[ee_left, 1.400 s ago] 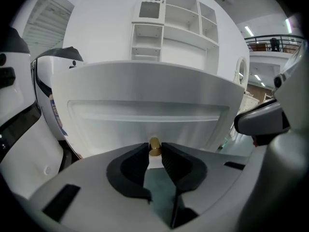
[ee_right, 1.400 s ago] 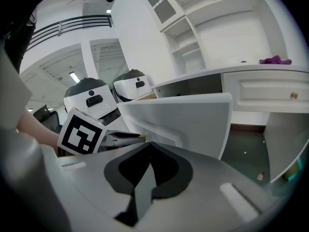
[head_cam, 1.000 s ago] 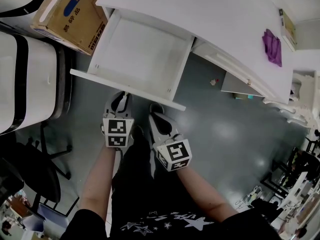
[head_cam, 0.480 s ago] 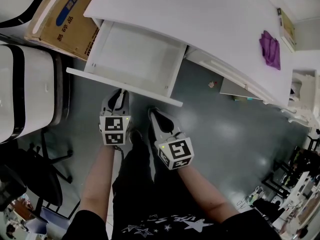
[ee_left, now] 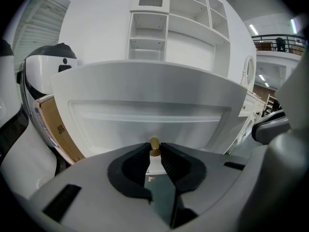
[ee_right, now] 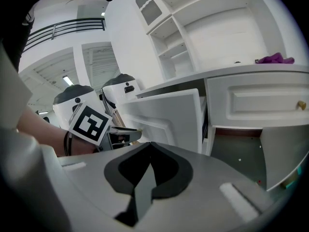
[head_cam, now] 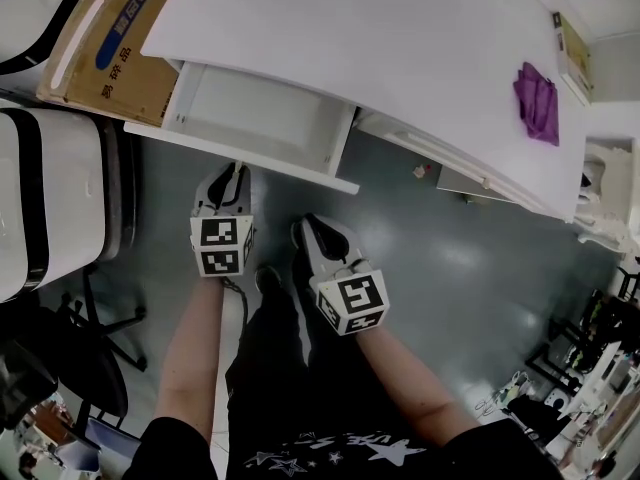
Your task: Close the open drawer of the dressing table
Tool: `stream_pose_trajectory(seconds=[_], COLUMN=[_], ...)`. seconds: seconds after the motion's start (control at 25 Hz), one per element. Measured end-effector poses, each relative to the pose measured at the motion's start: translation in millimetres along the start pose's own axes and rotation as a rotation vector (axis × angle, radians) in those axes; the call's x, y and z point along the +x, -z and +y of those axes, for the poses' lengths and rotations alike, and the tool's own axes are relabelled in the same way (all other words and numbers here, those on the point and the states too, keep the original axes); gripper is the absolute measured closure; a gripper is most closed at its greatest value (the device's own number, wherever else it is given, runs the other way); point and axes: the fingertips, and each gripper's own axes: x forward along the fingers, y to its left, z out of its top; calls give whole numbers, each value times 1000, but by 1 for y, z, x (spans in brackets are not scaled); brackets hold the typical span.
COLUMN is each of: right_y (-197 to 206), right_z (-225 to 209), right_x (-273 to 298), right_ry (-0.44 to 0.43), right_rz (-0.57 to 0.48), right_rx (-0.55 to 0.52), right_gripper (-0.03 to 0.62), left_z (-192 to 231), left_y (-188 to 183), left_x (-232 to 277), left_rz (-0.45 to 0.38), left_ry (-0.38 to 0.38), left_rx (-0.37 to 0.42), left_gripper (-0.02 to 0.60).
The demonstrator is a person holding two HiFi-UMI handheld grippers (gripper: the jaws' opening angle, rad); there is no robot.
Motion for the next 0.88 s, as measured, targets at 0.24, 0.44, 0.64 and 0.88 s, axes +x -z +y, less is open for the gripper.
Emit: stream_pose_trajectory(seconds=[0.24,0.44,0.64,0.88], right_y=[-7,-12,-18,-26], right_z=[-20,-32,-41,-51], right_x=[6,14,22,26], right_ry=[0,-10,-21,-38], right_rz=[4,11,16,18], right_rx=[8,3,-5,-17], right_gripper=[591,591,591,591], left_z=[0,1,2,2], left_y=[-17,-29,-42,-57], left_x=[23,39,54,70], left_rz=[-10,-18,-16,-17], left_ry=[-14,-19,-16,-31], left_rx=[-14,-8,5,4], left_gripper=[506,506,506,506])
